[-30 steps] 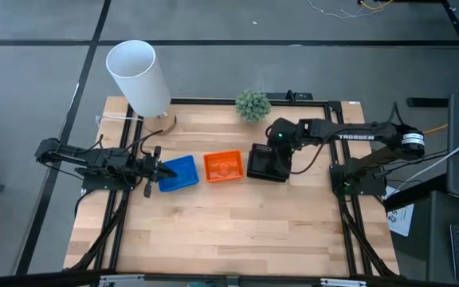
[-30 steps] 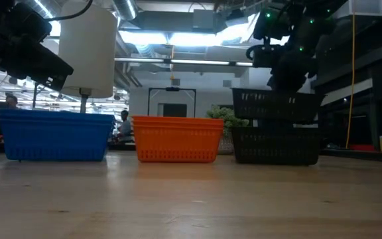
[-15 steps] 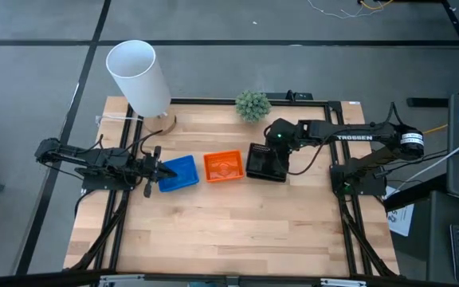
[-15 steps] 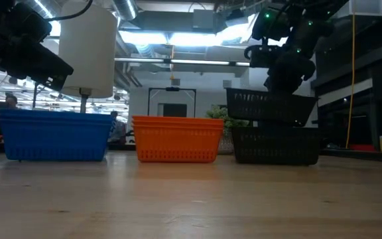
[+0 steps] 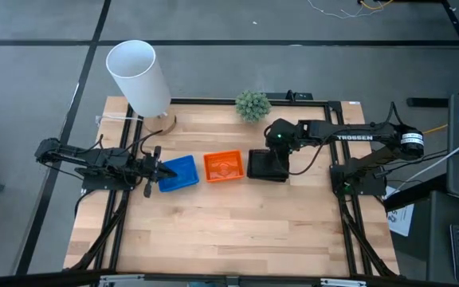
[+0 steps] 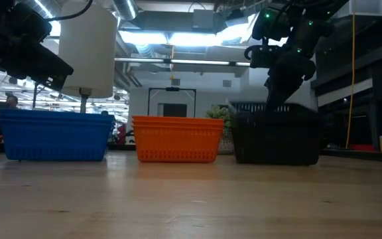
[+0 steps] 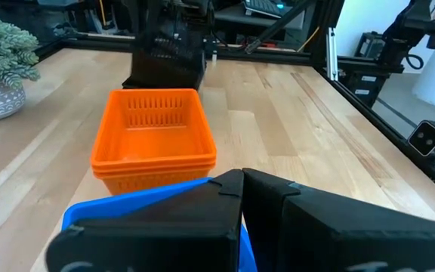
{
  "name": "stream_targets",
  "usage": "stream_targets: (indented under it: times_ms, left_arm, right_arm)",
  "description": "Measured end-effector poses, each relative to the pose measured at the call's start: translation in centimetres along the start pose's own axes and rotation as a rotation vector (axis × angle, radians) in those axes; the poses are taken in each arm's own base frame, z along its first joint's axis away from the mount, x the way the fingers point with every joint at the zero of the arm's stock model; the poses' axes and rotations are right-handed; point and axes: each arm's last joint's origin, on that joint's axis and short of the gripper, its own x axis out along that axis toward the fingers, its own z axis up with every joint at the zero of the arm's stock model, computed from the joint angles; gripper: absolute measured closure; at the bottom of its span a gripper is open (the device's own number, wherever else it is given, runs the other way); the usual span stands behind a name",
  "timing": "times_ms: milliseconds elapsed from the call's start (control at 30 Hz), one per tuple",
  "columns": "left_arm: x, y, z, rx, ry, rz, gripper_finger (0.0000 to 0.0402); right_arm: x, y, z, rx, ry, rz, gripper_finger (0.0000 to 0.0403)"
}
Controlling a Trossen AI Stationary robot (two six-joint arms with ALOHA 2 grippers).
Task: Stack baskets by color
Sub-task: Stack the bottom black bin on the top of the top black bins
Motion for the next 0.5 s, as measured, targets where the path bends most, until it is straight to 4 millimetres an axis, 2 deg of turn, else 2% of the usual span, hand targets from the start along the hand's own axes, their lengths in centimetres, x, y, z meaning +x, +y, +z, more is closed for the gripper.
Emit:
stream_targets:
  times_ms: [267, 500]
  left_arm:
    - [0.0, 0.0, -0.04, 0.001, 0.004, 0.001, 0.0401]
    - [0.0, 0.01, -0.04, 0.001, 0.004, 0.001, 0.0401]
  right_arm:
    - [-0.01, 0.11, 0.02, 0.007, -0.004, 0.034, 0.0355]
    - [-0.07, 0.16, 0.05, 0.028, -0.008, 0.052, 0.0308]
